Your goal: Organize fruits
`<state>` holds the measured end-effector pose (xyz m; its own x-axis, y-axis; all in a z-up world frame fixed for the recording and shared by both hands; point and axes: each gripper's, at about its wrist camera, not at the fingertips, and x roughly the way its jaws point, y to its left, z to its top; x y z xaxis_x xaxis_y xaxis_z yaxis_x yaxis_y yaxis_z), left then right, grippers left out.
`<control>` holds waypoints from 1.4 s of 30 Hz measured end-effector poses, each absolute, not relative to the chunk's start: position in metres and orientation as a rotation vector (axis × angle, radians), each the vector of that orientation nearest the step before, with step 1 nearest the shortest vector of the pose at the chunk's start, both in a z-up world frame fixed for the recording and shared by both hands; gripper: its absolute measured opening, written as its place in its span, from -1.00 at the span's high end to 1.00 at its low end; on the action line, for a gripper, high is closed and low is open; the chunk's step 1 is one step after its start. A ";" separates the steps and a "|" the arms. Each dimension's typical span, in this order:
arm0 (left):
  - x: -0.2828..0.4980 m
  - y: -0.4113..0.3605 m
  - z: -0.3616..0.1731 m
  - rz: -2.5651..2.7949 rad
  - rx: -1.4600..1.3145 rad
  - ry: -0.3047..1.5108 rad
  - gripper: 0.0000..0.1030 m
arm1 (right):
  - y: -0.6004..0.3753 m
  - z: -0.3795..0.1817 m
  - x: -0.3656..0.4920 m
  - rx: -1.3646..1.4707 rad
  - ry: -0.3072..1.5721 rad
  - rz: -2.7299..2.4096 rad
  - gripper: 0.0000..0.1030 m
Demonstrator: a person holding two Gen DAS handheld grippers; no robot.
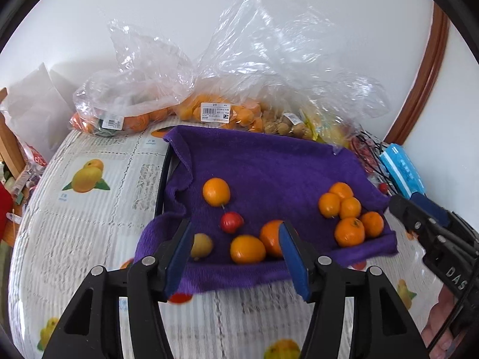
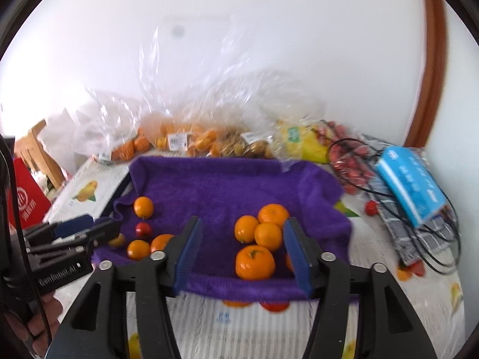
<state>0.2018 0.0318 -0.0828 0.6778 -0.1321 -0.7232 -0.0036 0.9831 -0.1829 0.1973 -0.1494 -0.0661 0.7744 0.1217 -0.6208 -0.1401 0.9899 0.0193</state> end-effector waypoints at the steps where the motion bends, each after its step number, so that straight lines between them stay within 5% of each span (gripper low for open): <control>1: 0.194 0.030 -0.078 -0.074 -0.169 0.817 -0.21 | -0.153 -0.060 0.186 -0.013 0.660 0.135 -0.17; 8: 0.130 0.021 -0.047 -0.084 -0.163 0.764 -0.50 | -0.171 -0.036 0.125 0.010 0.647 0.079 -0.28; 10: 0.115 0.018 -0.041 -0.092 -0.154 0.748 -0.50 | -0.176 -0.030 0.106 0.030 0.637 0.070 -0.59; 18: 0.056 0.005 -0.020 -0.098 -0.116 0.677 -0.62 | -0.188 -0.014 0.043 0.049 0.575 0.045 -0.97; 42: -0.016 -0.015 0.017 -0.046 -0.055 0.563 -0.69 | -0.202 0.006 -0.036 0.018 0.507 0.017 -0.99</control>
<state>-0.0158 -0.0154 0.0173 0.8447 -0.0586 -0.5320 0.0285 0.9975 -0.0646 -0.0360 -0.2015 0.0057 0.8741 0.0204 -0.4854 -0.0113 0.9997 0.0218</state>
